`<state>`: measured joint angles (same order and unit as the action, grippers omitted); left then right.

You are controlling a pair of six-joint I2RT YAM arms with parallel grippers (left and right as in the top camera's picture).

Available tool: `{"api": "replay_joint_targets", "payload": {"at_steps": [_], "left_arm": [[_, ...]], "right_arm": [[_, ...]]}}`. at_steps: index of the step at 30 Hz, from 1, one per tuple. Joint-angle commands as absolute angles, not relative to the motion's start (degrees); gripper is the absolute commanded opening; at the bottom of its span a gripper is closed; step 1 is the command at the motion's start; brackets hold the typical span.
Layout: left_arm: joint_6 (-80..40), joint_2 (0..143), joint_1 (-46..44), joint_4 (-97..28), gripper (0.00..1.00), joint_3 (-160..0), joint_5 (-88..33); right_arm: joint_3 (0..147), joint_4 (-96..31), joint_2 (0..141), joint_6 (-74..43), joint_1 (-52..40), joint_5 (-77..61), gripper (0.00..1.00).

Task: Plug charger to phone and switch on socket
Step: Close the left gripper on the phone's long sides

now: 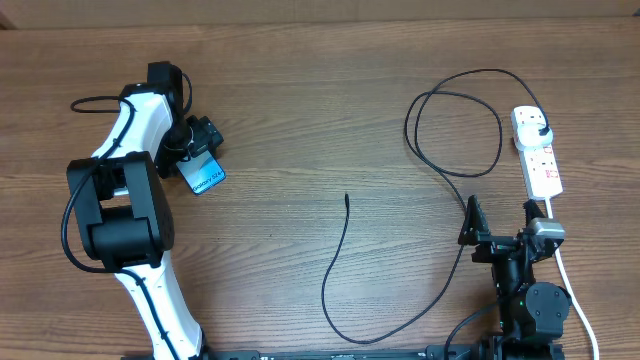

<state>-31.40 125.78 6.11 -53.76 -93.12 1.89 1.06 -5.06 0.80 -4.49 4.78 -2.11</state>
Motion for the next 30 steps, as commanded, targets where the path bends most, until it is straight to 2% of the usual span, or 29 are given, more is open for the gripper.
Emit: {"api": "replay_joint_targets", "payload": {"at_steps": [1,5,10,30], "left_arm": [[-32.2,126.3,6.2,-53.7,1.00,-91.9,1.9],[-32.2,126.3,6.2,-53.7,1.00,-91.9,1.9],[-32.2,126.3,6.2,-53.7,0.95,-91.9,1.9],[-32.2,126.3,6.2,-53.8,0.90,-91.9,1.9]], "right_arm": [[0.4,-4.7,0.2,-4.7,4.4,-2.0,1.00],[0.4,-4.7,0.2,-4.7,4.4,-2.0,1.00],[0.4,-4.7,0.2,-4.7,4.4,-2.0,1.00],[0.4,-4.7,0.2,-4.7,4.4,-2.0,1.00]]}}
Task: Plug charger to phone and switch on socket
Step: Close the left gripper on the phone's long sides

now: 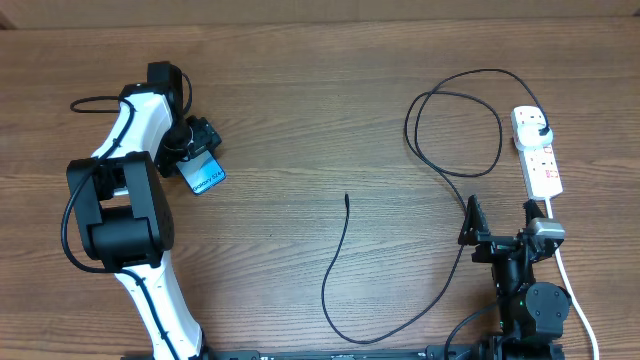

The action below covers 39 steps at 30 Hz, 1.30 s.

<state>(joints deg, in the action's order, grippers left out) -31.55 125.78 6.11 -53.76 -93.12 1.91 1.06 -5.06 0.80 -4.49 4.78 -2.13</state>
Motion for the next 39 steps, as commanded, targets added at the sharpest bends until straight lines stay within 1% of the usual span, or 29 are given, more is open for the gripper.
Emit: {"api": "replay_joint_targets", "payload": {"at_steps": [1,18,25,39], "left_arm": [[-32.2,126.3,6.2,-53.7,0.89,-91.9,1.9],[-32.1,126.3,6.2,-53.8,0.86,-91.9,1.9],[-32.1,126.3,6.2,-53.9,0.83,-91.9,1.9],[-32.1,126.3,6.2,-54.0,0.81,-91.9,1.9]], "right_arm": [[0.4,-4.7,0.2,-4.7,4.4,-2.0,1.00],[0.4,-4.7,0.2,-4.7,4.4,-2.0,1.00],[0.4,-4.7,0.2,-4.7,4.4,-2.0,1.00],[0.4,-4.7,0.2,-4.7,4.4,-2.0,1.00]]}}
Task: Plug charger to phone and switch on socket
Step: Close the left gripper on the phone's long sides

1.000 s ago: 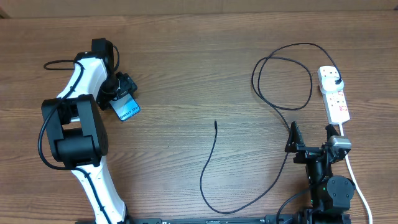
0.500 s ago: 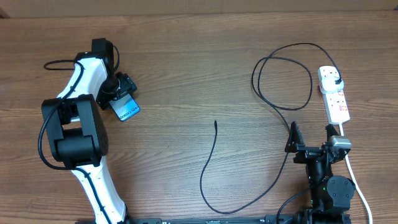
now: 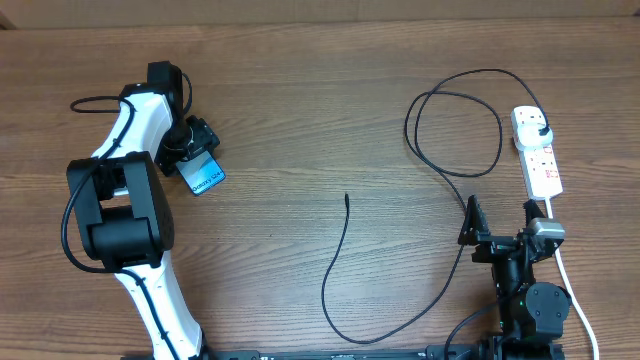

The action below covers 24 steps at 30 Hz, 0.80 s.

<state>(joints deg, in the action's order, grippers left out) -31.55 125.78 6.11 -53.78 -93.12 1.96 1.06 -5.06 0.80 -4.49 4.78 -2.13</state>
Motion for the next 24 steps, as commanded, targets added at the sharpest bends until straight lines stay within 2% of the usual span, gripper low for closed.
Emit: {"api": "replay_joint_targets", "payload": {"at_steps": [1,24], "left_arm": [[-32.2,126.3,6.2,-54.0,0.81,-91.9,1.9],[-32.1,126.3,6.2,-53.9,0.73,-91.9,1.9]], "right_arm": [[0.4,-4.7,0.2,-4.7,4.4,-2.0,1.00],[0.4,-4.7,0.2,-4.7,4.4,-2.0,1.00]]}}
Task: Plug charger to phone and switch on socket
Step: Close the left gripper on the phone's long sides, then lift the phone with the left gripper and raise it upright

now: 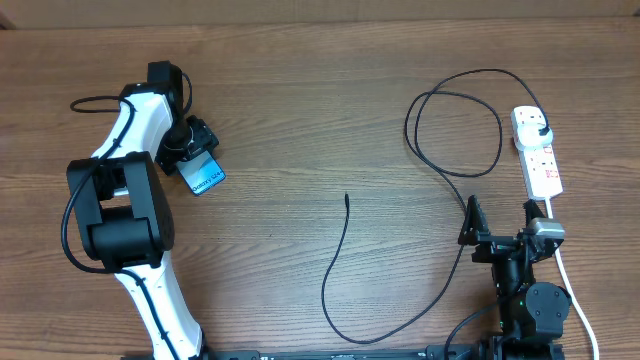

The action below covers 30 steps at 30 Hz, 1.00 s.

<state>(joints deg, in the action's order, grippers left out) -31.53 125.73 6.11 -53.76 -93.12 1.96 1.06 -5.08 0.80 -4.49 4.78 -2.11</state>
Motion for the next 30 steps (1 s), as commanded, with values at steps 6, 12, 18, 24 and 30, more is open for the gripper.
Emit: {"api": "replay_joint_targets", "payload": {"at_steps": [6,12,18,24,30], "left_arm": [[-32.1,126.3,6.2,-53.9,0.71,-91.9,1.9],[-32.1,126.3,6.2,-54.0,0.64,-91.9,1.9],[-32.1,126.3,6.2,-54.0,0.59,-91.9,1.9],[-32.1,126.3,6.2,-54.0,0.53,-91.9,1.9],[-32.1,126.3,6.2,-54.1,0.45,-91.9,1.9]], "right_arm": [[0.4,-4.7,0.2,-4.7,4.4,-2.0,1.00],[0.4,-4.7,0.2,-4.7,4.4,-2.0,1.00],[0.4,-4.7,0.2,-4.7,4.4,-2.0,1.00],[0.4,-4.7,0.2,-4.7,4.4,-2.0,1.00],[0.4,-4.7,0.2,-4.7,4.4,-2.0,1.00]]}}
